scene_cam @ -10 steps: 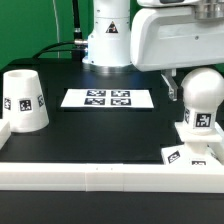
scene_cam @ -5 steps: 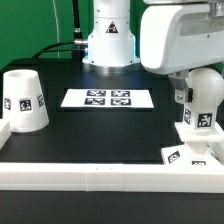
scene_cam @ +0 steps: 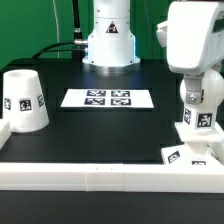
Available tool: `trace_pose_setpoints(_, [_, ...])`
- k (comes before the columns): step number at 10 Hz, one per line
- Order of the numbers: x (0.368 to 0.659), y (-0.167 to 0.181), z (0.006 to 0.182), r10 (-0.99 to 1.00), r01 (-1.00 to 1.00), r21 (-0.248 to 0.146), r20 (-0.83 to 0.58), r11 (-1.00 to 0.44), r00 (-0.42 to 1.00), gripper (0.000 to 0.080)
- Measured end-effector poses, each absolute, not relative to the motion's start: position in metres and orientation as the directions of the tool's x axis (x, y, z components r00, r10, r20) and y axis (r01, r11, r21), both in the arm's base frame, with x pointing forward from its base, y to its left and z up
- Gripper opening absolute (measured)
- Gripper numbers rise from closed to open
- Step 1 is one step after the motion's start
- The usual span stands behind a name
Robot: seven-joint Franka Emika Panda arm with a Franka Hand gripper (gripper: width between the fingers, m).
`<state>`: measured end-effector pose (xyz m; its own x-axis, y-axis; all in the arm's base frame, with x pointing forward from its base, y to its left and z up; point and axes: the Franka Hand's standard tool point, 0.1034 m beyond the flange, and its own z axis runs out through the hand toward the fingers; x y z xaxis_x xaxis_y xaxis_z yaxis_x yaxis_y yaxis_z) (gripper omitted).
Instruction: Assemble lamp
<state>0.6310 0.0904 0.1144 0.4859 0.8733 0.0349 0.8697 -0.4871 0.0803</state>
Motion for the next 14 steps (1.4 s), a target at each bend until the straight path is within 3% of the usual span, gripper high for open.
trace_pose_setpoints(4, [0.6307, 0.0867, 0.1126, 0.966, 0.962, 0.094, -0.010, -0.256, 0.258, 0.0699])
trace_pose_setpoints(6, [0.6308, 0.0864, 0.1125, 0.973, 0.970, 0.097, -0.020, -0.225, 0.228, 0.0699])
trace_pose_setpoints(7, [0.6309, 0.0859, 0.1125, 0.972, 0.968, 0.097, -0.020, -0.232, 0.235, 0.0580])
trace_pose_setpoints(8, [0.6309, 0.0856, 0.1125, 0.972, 0.968, 0.097, -0.020, -0.233, 0.236, 0.0574])
trace_pose_setpoints(11, [0.6309, 0.0855, 0.1125, 0.962, 0.958, 0.097, -0.016, -0.268, 0.271, 0.0574])
trace_pose_setpoints(14, [0.6300, 0.0856, 0.1130, 0.802, 0.799, 0.085, 0.019, -0.596, 0.597, 0.0574])
